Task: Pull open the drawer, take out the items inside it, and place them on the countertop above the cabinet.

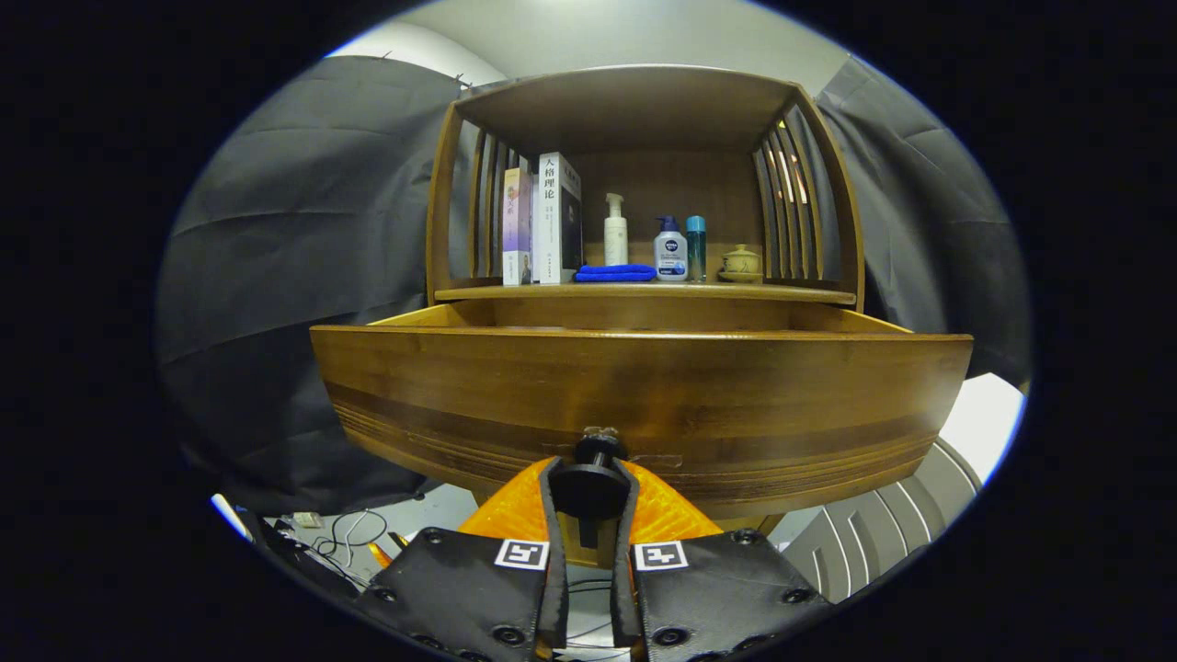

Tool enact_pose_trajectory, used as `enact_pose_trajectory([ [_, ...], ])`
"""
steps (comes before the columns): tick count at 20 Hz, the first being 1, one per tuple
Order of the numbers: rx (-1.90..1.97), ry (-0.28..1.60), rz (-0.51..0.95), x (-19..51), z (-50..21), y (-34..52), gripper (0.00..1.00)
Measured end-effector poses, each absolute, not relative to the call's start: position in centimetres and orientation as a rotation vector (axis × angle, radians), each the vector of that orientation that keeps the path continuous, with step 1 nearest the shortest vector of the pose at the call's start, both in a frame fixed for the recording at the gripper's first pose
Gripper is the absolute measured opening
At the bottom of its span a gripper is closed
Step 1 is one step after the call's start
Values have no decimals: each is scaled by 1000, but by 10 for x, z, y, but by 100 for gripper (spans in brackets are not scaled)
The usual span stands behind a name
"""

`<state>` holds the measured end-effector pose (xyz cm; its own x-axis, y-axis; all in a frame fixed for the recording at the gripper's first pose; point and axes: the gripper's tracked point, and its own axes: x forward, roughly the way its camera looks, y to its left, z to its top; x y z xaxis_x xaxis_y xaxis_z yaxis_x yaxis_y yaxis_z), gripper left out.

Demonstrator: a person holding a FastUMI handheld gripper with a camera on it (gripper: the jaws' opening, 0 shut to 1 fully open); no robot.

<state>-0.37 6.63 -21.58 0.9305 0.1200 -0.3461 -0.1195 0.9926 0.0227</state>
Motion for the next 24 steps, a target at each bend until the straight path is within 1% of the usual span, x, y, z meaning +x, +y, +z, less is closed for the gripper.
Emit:
enact_pose_trajectory([
  [12,-13,392,195,-53,-221,77,20],
  [15,-17,393,199,-56,-222,78,20],
  [20,18,388,226,-58,-217,81,37],
  [24,-8,270,282,-55,-169,82,76],
])
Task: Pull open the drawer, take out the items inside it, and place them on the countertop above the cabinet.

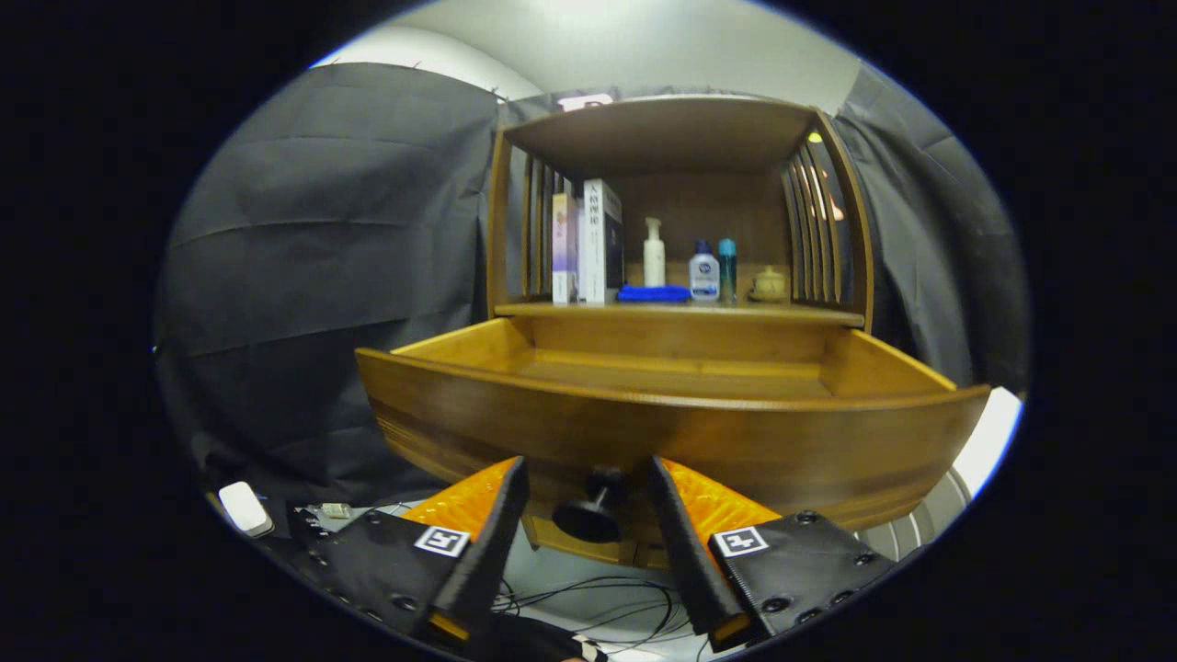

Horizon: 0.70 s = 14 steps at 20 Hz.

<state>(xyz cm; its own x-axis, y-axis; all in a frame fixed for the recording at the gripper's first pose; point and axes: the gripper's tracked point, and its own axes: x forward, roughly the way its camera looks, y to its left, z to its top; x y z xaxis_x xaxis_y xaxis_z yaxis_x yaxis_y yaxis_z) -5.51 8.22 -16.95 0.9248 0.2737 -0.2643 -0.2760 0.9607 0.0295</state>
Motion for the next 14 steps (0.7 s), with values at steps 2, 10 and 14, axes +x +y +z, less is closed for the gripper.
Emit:
enact_pose_trajectory([
  [2,-28,227,313,-56,-142,82,95],
  [10,-13,219,432,-1,-53,84,97],
  [14,-4,302,485,51,-40,81,97],
])
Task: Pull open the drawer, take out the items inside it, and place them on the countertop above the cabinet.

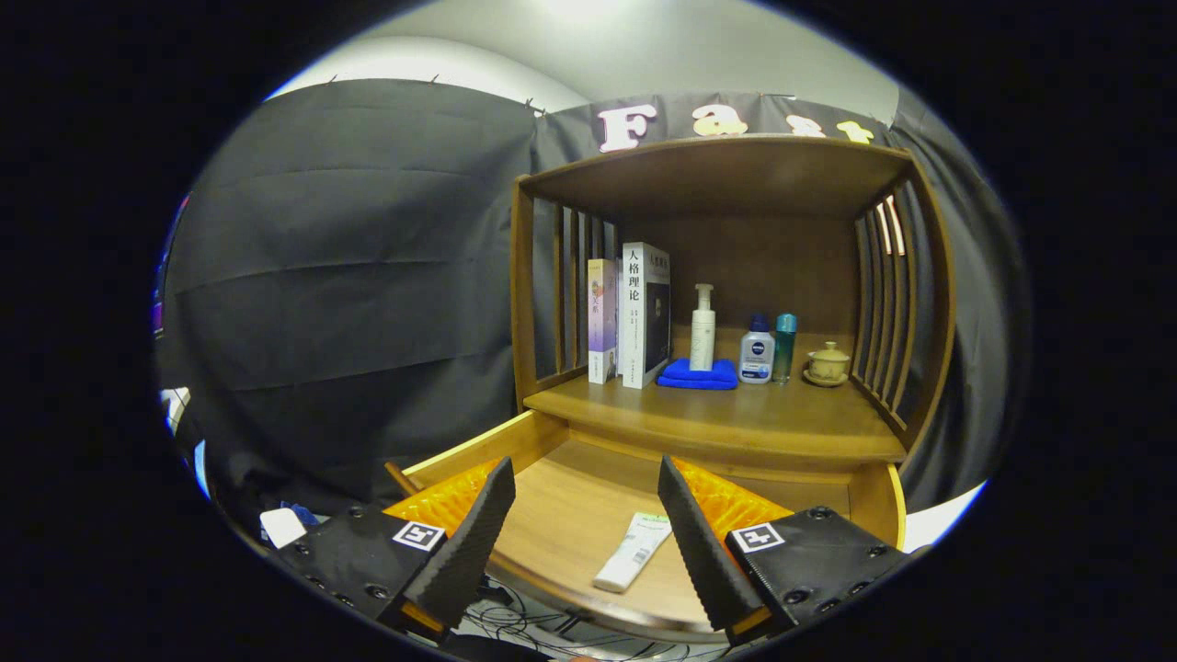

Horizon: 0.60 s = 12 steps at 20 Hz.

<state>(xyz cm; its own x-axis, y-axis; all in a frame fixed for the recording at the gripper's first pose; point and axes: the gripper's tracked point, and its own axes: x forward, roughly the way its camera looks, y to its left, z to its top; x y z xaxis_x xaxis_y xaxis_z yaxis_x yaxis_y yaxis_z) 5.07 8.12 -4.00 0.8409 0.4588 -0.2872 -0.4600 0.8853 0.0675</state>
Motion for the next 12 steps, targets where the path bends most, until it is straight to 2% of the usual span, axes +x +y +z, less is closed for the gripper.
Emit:
enact_pose_trajectory([
  [6,-115,498,560,115,-70,81,97],
  [12,-210,689,607,133,-126,88,98],
])
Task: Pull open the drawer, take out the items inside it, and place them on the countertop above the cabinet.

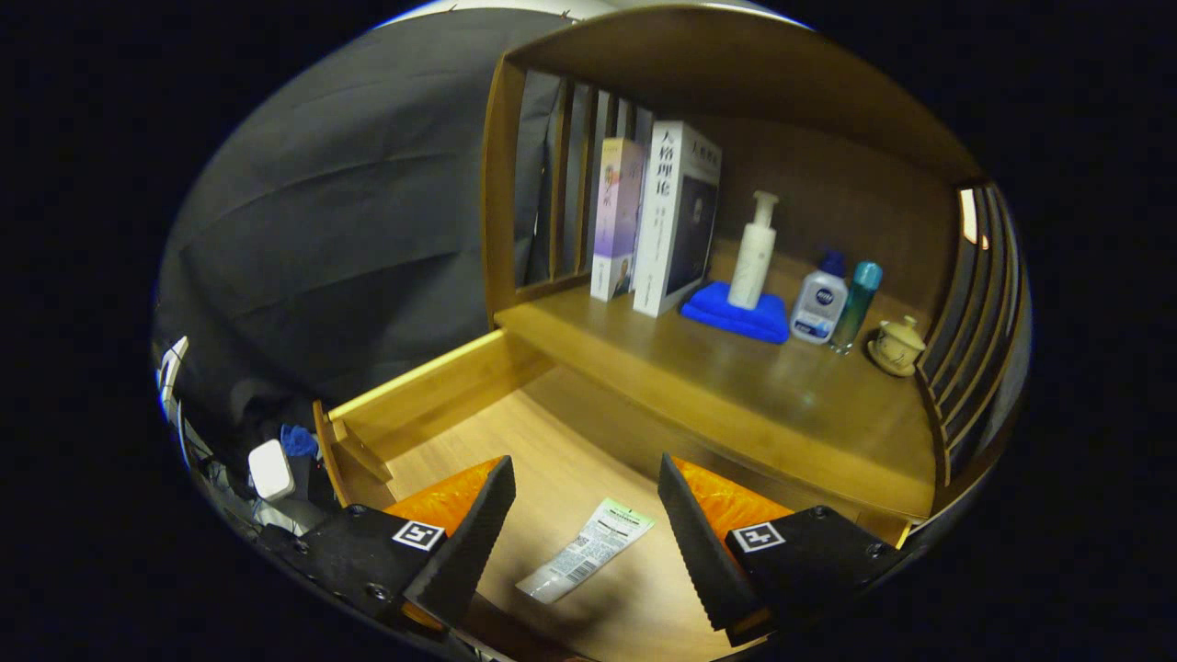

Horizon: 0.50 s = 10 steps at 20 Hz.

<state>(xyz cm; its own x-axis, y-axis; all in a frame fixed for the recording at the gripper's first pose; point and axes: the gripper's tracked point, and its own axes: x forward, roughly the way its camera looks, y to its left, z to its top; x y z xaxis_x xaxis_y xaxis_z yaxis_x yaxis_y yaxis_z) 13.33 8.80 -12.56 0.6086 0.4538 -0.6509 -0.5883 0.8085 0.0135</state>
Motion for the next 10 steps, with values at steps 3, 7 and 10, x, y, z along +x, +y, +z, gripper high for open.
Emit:
enact_pose_trajectory([
  [3,-275,808,623,129,-161,84,98],
  [7,-331,932,629,123,-198,76,98],
  [10,-328,1018,639,118,-216,74,95],
])
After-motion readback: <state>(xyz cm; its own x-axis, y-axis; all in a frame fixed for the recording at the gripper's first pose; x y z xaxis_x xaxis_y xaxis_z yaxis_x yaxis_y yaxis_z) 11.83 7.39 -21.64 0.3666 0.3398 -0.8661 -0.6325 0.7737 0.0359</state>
